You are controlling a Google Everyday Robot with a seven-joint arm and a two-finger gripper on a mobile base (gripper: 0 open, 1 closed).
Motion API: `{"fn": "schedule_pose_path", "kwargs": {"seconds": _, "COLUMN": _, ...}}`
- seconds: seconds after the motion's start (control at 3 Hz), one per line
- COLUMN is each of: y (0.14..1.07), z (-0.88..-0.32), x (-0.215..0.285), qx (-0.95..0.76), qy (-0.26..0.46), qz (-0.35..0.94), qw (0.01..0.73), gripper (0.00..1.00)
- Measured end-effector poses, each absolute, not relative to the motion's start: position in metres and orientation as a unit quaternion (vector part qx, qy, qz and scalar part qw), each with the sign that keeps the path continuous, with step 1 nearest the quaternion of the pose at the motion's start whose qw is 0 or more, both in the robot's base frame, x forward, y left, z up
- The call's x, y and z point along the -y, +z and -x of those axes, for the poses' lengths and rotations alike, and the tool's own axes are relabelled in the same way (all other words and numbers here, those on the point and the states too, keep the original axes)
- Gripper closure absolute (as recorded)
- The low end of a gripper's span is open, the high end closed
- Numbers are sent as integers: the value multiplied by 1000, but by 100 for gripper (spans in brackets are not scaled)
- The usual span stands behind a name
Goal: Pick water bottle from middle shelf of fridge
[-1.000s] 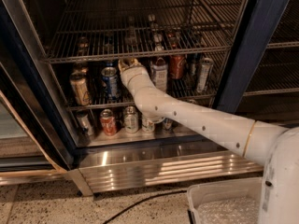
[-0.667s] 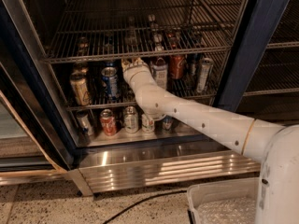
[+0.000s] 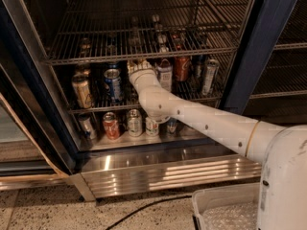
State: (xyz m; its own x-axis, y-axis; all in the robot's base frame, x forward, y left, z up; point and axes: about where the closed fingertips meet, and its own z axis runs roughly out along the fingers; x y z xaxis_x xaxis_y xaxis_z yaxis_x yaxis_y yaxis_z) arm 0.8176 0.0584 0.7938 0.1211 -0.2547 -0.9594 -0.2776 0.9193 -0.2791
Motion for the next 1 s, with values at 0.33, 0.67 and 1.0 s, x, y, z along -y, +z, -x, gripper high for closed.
{"fn": "schedule_pose_path", "kwargs": {"seconds": 0.33, "y": 782, "z": -817, "x": -64, "qx": -669, "qy": 11, "qz": 204, "qw": 714, "gripper": 100}}
{"fn": "schedule_pose_path", "kwargs": {"seconds": 0.67, "y": 762, "z": -816, "x": -69, "qx": -684, "qy": 14, "qz": 202, "qw": 700, "gripper": 100}}
{"fn": "schedule_pose_path", "kwargs": {"seconds": 1.0, "y": 764, "z": -818, "x": -73, "qx": -682, "qy": 12, "qz": 199, "qw": 703, "gripper": 100}}
